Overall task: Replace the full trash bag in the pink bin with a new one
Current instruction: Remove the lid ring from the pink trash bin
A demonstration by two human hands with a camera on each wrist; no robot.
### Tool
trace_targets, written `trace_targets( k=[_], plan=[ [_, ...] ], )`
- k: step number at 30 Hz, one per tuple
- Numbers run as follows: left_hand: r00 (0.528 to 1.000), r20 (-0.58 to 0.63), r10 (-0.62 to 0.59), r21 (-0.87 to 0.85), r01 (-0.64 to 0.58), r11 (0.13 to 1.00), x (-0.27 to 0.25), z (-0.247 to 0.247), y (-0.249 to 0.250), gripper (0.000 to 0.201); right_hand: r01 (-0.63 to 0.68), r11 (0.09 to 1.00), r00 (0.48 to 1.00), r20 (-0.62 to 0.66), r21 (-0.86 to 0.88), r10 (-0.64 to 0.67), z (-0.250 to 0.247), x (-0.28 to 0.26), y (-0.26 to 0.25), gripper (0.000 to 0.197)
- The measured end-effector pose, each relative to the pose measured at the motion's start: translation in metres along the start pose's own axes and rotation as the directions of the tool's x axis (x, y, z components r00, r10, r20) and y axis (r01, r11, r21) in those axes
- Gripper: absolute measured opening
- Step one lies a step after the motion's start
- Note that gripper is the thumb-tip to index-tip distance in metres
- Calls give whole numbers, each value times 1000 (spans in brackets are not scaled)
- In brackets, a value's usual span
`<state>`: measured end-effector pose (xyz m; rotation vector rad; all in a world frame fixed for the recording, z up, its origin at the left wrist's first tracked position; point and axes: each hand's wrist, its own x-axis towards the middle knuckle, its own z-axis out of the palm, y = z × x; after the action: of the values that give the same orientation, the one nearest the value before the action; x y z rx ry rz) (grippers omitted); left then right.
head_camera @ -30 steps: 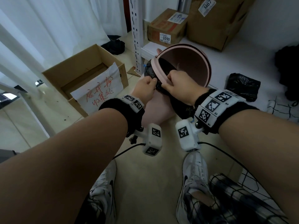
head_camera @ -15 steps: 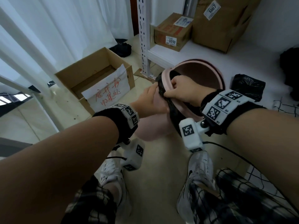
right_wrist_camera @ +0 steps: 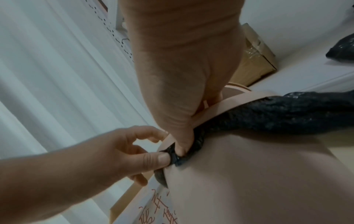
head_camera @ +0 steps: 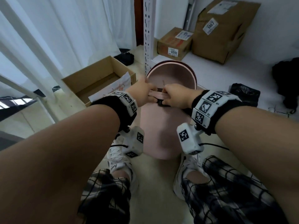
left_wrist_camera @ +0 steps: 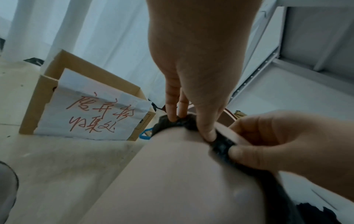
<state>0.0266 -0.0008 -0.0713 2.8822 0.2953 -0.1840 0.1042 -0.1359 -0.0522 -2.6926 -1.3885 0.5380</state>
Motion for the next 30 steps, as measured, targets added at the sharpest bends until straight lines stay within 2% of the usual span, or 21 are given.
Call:
trace_targets(
  k=[2,9,14,18,23,26,28,30],
  plan=[
    [998,48,39,48,-41,998,1,-3,0,45,13,1000,1000,25,-8,-13,1,-2,-3,40],
    [994,88,62,-100,-53,994,-7,-12,-7,35,40,990,999,-24,138,-37,2,-3,-7,44],
    [986,140,87,-13,-86,996,-7,-14,-2,46,48,996,999,-1,69,-48,5,-1,-8,40],
    [985,145,93,-59,-85,995,-9,-13,-2,48,28,986,1000,4,164,-29,11,-3,-9,40],
    [983,161,84,-61,-75,995,-10,-4,0,60,8,982,1000,-7,187,-7,10,-8,-5,36],
    [982,179,65,-94,-49,994,-8,-2,2,66,-19,982,1000,5,189,18,11,-10,-3,45],
    [985,169,34,-113,-15,994,-7,-1,3,78,-8,981,1000,-5,196,9,13,-12,-4,49],
    [985,174,-11,-134,35,990,-7,1,2,99,23,984,1000,-17,179,-21,12,-13,-7,47]
  ],
)
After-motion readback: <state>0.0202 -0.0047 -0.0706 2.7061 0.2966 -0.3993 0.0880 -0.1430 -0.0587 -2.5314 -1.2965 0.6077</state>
